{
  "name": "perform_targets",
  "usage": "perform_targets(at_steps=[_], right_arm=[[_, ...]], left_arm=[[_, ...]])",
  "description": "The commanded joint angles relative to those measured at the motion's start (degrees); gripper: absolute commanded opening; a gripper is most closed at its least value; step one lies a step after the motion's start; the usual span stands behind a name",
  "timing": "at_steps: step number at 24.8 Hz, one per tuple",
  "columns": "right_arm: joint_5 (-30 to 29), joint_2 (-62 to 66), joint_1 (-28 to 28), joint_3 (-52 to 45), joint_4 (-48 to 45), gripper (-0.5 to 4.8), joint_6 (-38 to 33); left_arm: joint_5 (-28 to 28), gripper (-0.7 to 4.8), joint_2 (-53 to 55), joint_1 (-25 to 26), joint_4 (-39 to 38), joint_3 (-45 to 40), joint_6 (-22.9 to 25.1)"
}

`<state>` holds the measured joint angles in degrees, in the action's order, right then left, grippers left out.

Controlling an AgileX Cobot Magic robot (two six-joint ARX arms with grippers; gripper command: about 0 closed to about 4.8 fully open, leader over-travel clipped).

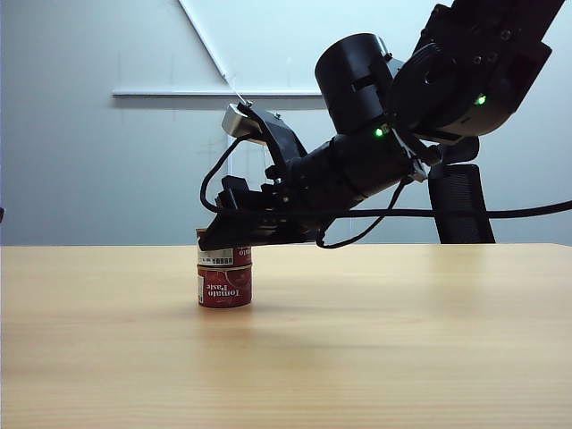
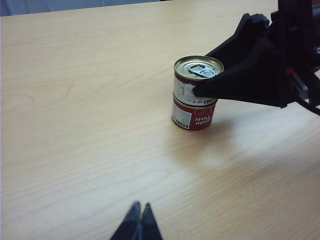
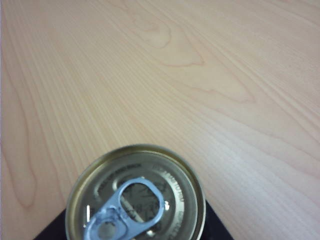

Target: Stack a can of tomatoes on the right onto the can of tomatoes on the left.

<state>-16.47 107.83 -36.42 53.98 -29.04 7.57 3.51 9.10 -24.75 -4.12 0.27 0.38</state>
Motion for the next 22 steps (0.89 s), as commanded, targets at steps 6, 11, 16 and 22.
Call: perform_targets(at_steps=[6,11,16,22], right_arm=[[0.26,-0.42,-0.02,0.46,-1.68,4.25,0.15],[0.28,-0.46,-0.02,0.46,-2.95,4.79,-0.22],[0.28,-2.43,-0.02,0.46,-3.37,4.79,-0.52],[5.18,-13.57,0.07,0.44,-0.2,4.79,-7.23]], left_arm=[[0.24,-0.04,0.0,0.07,0.31,0.22,0.02],[0.24,-0.04,0.0,0.07,0.31,0.22,0.02],[0.22,-0.04,0.0,0.07,0.33,0.22,0.02],[0.24,-0.04,0.0,0.09,0.31,0.22,0.02]])
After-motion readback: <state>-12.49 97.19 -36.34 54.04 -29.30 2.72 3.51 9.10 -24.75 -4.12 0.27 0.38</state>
